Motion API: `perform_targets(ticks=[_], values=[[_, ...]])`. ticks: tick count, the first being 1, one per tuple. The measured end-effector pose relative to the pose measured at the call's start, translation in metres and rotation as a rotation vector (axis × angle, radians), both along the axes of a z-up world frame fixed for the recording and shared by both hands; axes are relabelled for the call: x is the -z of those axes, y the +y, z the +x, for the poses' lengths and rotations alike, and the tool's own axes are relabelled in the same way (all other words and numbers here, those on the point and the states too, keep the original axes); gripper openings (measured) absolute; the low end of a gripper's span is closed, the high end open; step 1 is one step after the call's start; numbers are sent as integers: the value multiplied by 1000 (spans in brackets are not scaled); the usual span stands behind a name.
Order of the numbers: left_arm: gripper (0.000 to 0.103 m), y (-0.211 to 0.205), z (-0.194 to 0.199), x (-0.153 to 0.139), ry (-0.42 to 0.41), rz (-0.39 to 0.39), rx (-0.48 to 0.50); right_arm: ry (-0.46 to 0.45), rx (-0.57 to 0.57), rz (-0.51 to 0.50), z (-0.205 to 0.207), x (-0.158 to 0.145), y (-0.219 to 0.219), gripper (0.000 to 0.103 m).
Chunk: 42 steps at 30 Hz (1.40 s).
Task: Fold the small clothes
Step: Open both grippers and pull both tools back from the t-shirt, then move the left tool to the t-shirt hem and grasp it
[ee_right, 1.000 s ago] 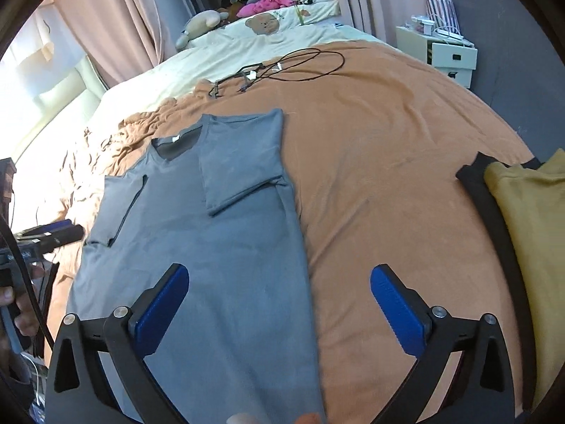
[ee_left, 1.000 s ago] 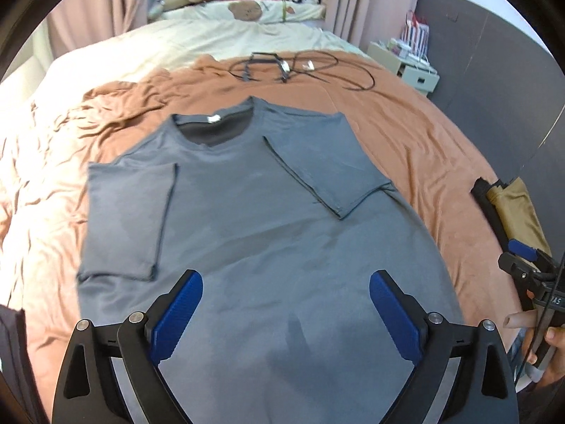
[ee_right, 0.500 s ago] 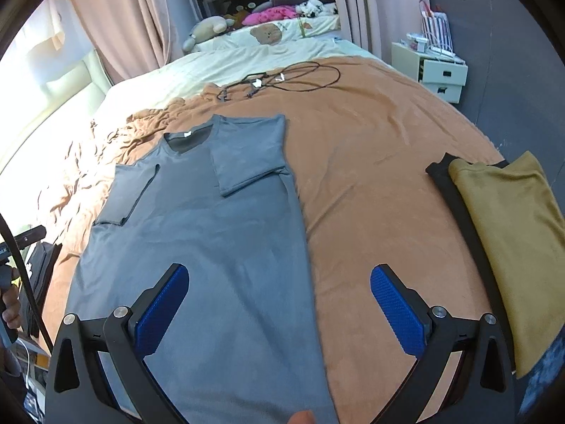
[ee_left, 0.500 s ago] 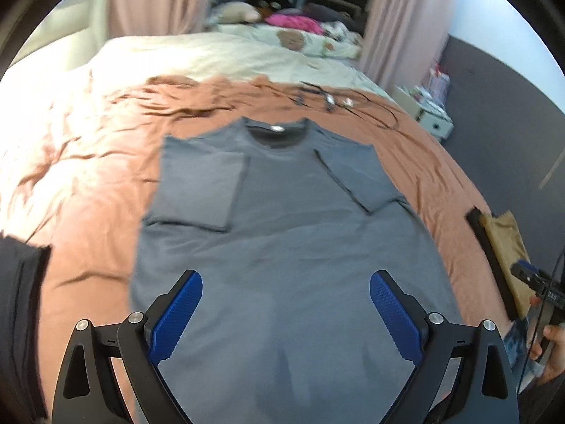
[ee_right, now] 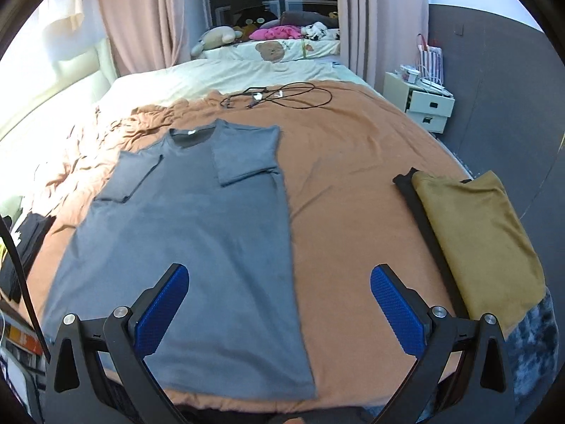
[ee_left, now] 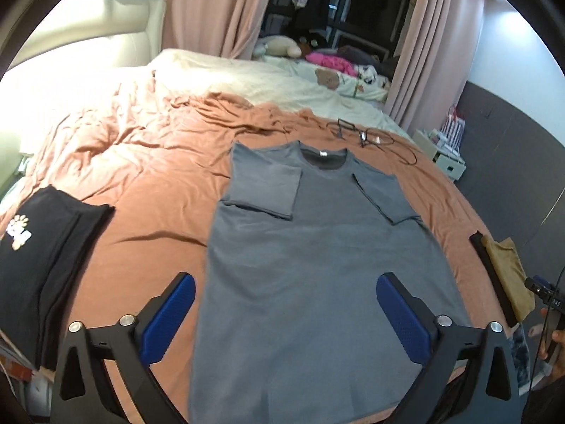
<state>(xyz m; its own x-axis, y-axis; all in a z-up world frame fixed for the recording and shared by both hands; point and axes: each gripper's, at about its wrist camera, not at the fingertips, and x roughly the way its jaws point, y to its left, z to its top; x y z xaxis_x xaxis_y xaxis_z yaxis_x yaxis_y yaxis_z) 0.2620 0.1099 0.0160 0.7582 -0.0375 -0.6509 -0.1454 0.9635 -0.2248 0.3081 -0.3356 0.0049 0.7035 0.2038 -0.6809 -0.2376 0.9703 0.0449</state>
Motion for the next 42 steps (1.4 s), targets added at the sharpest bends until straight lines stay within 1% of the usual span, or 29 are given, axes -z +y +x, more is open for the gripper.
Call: perform_targets(ticks=[3,7,12,15,18,20,24,25,28,30,33,35,37,39,42], values=[[103,7,-24,3,-12,-1,-9,-12,1,-6,-12,-5,2,103],[103,17,-54,10,-15,7,-24,-19,-7,-12,-33,-4,5,103],[103,29,-88,19,-34,-25,-22,0,-30,32,-54,-3,-2,103],[103,33,-107,24,-49,-27,-17,-17,-42,42,-65,-5,-10,103],[103,35,-121,33,-54,-40,-7,-24,-39,61,-75,0,-21,103],[103,36,-128,40,-47,-44,-15,-17,-38,99,-77,6,-31,103],[102,40,-138,56,-35,-59,-18,-18,-44,141,-86,17,-43,103],[101,41,-140,62,-27,-69,-18,-18,-43,152,-89,21,-46,100],[90,44,-145,77,3,-98,-28,2,-33,184,-96,35,-55,95],[83,47,-148,87,20,-130,-34,8,-28,193,-98,38,-58,93],[75,51,-153,100,35,-175,-52,22,-28,204,-103,46,-63,89],[72,55,-155,107,42,-201,-61,31,-24,204,-102,48,-63,86],[70,59,-154,114,52,-229,-70,41,-19,212,-100,49,-64,81],[64,63,-152,123,69,-248,-84,57,-16,225,-96,54,-67,79],[59,68,-145,138,104,-289,-89,80,-7,236,-89,61,-67,76]])
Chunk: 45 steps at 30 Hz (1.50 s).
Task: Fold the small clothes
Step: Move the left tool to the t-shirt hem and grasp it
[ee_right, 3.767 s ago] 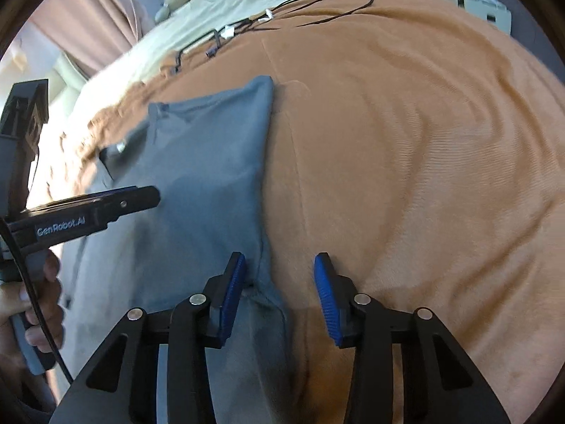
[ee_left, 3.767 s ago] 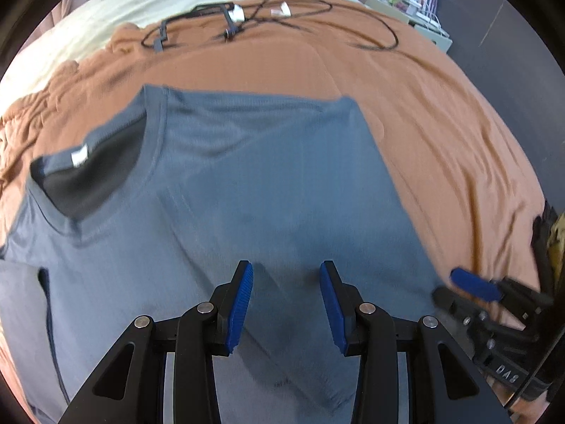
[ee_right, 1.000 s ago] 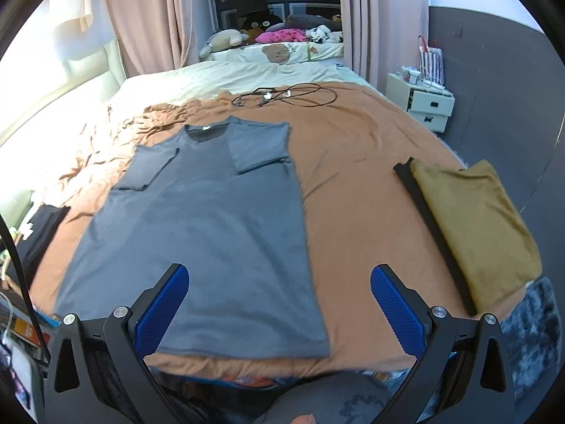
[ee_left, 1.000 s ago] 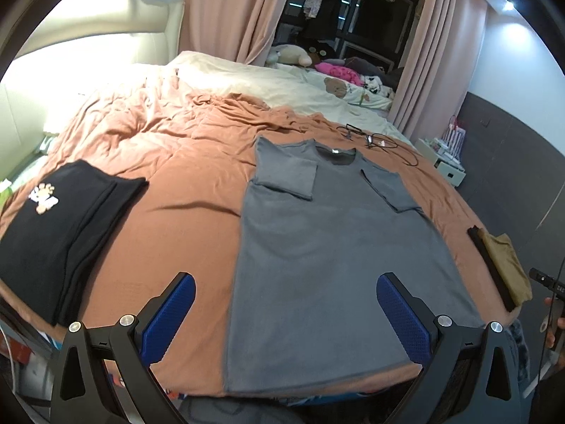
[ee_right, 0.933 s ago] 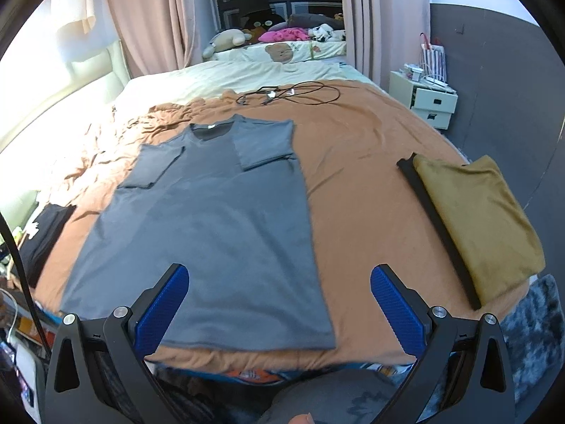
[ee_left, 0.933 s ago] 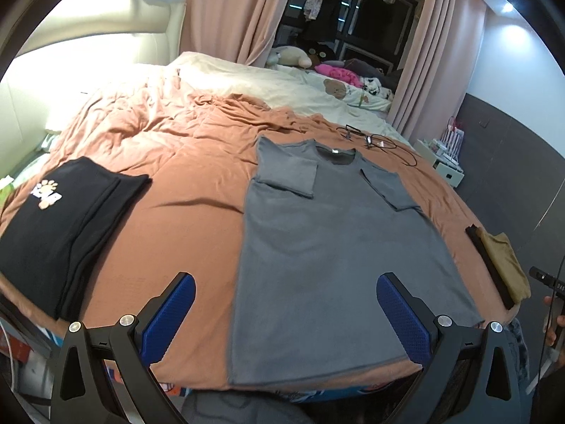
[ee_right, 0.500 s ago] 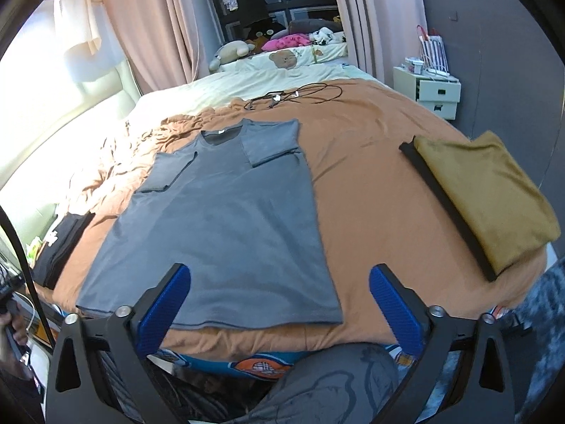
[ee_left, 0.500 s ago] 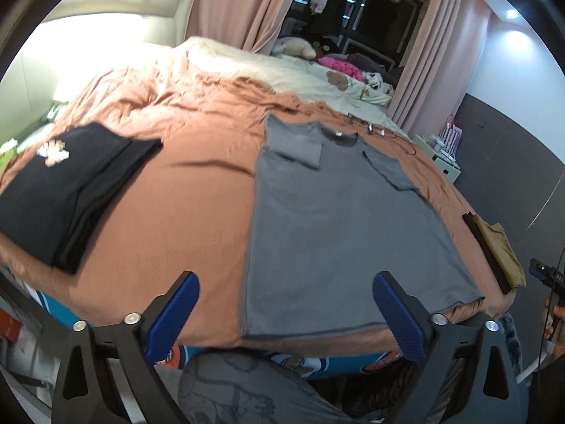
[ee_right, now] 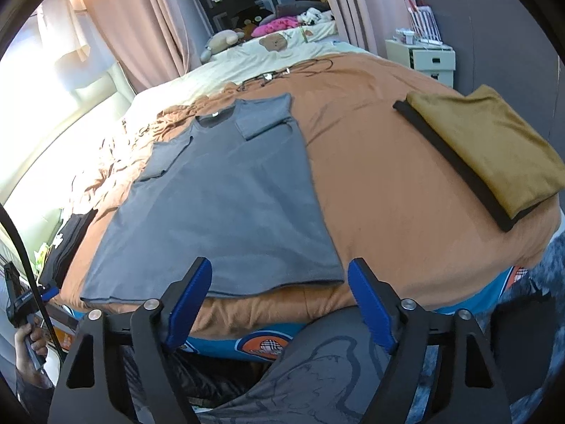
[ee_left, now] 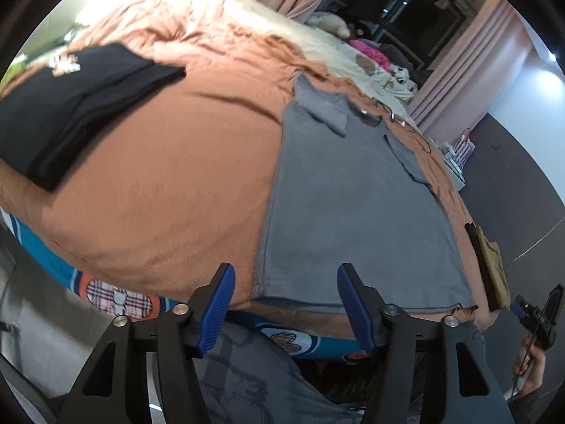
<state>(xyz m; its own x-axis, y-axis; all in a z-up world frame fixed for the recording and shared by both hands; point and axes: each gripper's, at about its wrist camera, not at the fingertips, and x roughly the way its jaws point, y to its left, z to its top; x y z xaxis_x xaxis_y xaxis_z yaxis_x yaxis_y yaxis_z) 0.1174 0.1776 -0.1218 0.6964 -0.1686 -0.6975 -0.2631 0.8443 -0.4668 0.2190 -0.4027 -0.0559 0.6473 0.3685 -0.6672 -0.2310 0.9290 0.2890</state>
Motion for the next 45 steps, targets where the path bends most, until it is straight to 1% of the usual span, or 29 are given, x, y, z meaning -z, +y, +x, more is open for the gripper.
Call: perform_targets(ticks=[3,7,9,14,18,19,20,21,23,26,28,29,32,36,37,45], values=[[56,2,8,10,26,-15,2,33,10,30,11,11,-2,72],[55,4,20,25,68,-40,6,81,33,65,26,26,-6,67],[50,4,26,32,89,-43,3,102,33,87,31,32,-6,67],[50,3,37,48,130,-80,-3,149,37,127,44,49,-11,67],[50,2,41,47,137,-75,-6,177,50,140,54,59,-15,66],[50,3,42,47,141,-85,-12,183,52,146,55,62,-15,63],[47,3,41,48,147,-92,-21,190,52,154,57,64,-16,61],[40,3,40,49,158,-90,-34,197,53,163,58,66,-17,59],[34,3,38,51,178,-89,-55,203,57,181,59,69,-15,58],[29,4,34,52,188,-140,-65,216,59,206,61,74,-17,58],[22,5,32,52,196,-148,-65,226,58,222,61,78,-16,58],[15,5,32,52,200,-149,-65,233,56,230,61,79,-17,58],[10,12,28,52,193,-172,-74,241,53,251,59,83,-19,58],[8,20,22,44,173,-160,-102,244,59,273,56,84,-27,58],[8,21,26,43,172,-161,-105,243,62,281,55,83,-31,58],[8,21,27,51,189,-185,-100,271,89,356,52,94,-40,58]])
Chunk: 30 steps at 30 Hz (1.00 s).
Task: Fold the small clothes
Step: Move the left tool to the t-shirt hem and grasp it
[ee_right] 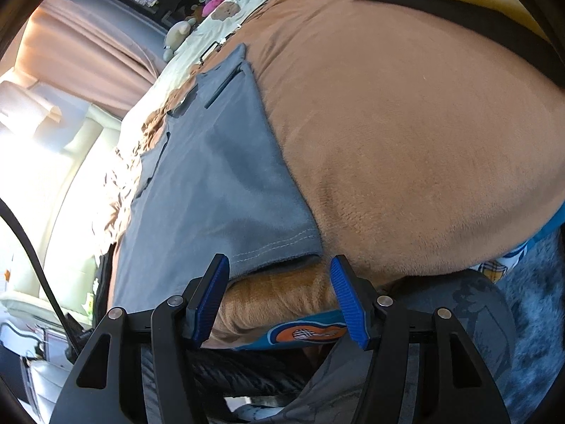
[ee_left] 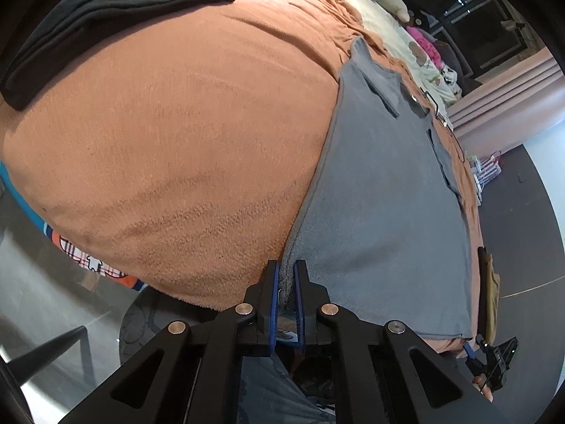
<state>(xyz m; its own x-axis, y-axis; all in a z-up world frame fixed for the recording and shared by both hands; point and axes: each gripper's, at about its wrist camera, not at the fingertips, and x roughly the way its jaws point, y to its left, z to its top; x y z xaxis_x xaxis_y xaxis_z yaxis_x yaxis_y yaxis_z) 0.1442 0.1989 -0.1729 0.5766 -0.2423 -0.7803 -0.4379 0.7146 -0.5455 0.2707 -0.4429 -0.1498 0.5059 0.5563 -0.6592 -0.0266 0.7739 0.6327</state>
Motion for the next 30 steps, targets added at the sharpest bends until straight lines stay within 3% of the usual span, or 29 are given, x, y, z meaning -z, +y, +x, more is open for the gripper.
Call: perform_targets(ticks=[16,19,21,26,29,30], values=[[8,11,2,-17,-26,51,-20,62,28,236,11,24,-9,58],[8,12,3,-18,-26,51,-24,54,46,245,15,27,-11,58],[8,13,3,-19,-27,53,-25,59,60,242,18,30,-8,49],[8,17,3,-24,-38,62,-38,73,57,242,21,32,3,48],[8,18,4,-24,-35,63,-37,83,68,208,24,32,6,29],[8,17,5,-24,-34,62,-36,88,81,202,25,32,6,12]])
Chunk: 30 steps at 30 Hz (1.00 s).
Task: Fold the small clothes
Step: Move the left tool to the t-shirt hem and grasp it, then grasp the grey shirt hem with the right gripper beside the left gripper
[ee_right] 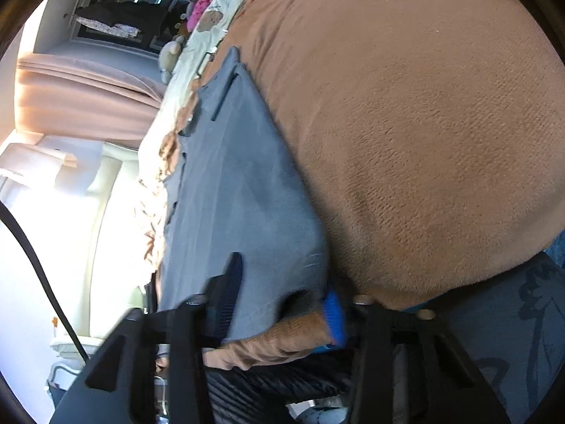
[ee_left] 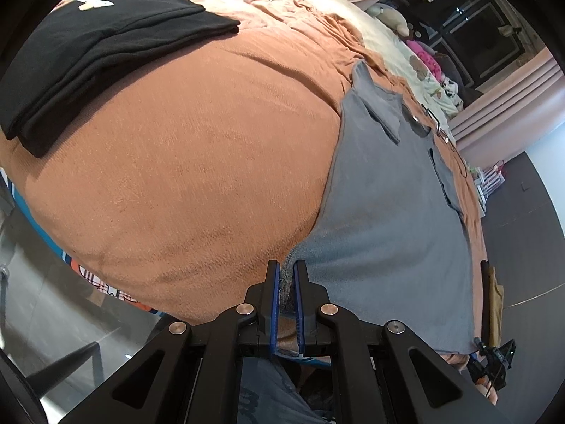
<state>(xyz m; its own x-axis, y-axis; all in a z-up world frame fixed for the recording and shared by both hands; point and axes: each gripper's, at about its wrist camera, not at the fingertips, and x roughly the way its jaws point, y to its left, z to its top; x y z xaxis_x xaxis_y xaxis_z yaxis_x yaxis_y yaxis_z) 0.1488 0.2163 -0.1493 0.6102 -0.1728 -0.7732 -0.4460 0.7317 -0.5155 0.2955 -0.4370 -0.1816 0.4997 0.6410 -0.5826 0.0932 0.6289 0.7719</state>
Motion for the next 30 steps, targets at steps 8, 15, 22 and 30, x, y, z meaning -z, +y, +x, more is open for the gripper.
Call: perform_targets(ticks=[8,15,22,30], values=[[8,-6,-3,18,16,-67,33,-61,82,-59,-12,-15,-10,2],[27,-17,-3,21,9,-78,82,-82,49,-85,-16,-16,9,2],[27,-10,-8,29,-9,-144,48,-64,29,-81,-9,-11,8,3],[27,-15,4,33,-14,-164,29,-50,17,-89,1,-7,11,3]])
